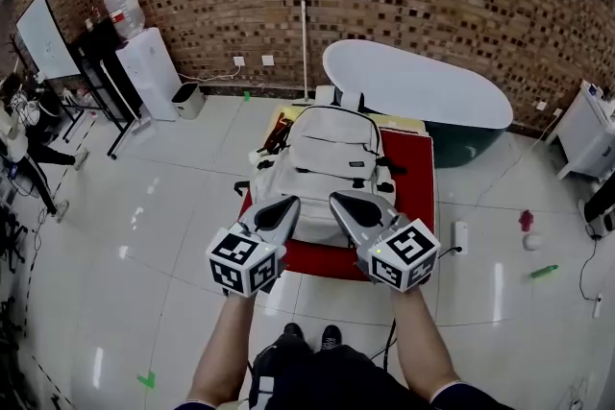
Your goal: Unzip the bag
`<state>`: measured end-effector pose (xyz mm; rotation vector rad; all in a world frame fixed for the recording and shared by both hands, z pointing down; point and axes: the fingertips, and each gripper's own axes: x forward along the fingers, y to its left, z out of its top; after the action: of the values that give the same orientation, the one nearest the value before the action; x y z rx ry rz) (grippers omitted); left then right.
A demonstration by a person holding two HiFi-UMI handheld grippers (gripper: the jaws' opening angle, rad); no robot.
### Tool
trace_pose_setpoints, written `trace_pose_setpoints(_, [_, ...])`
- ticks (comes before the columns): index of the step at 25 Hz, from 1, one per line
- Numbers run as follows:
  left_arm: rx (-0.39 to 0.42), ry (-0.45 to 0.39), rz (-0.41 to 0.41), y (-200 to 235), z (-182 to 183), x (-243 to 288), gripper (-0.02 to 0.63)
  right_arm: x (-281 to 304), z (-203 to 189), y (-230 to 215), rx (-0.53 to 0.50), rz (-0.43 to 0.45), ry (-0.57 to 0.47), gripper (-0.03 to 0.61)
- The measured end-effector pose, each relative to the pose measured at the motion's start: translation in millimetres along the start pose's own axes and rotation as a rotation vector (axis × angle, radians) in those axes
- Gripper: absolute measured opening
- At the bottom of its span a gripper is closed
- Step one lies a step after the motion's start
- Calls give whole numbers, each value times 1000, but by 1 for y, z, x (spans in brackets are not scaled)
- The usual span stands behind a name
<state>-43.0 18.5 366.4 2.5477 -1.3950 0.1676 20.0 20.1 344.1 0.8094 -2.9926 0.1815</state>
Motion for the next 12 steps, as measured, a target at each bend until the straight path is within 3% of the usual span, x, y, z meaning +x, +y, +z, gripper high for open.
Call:
trace_pose_setpoints(6, [0, 26, 36, 50, 1, 32, -3, 37, -7, -46, -19, -11, 39, 5])
trace_pose_setpoints(12, [-42, 83, 3, 109, -7, 81, -3, 85, -20, -87, -28, -36, 123, 6])
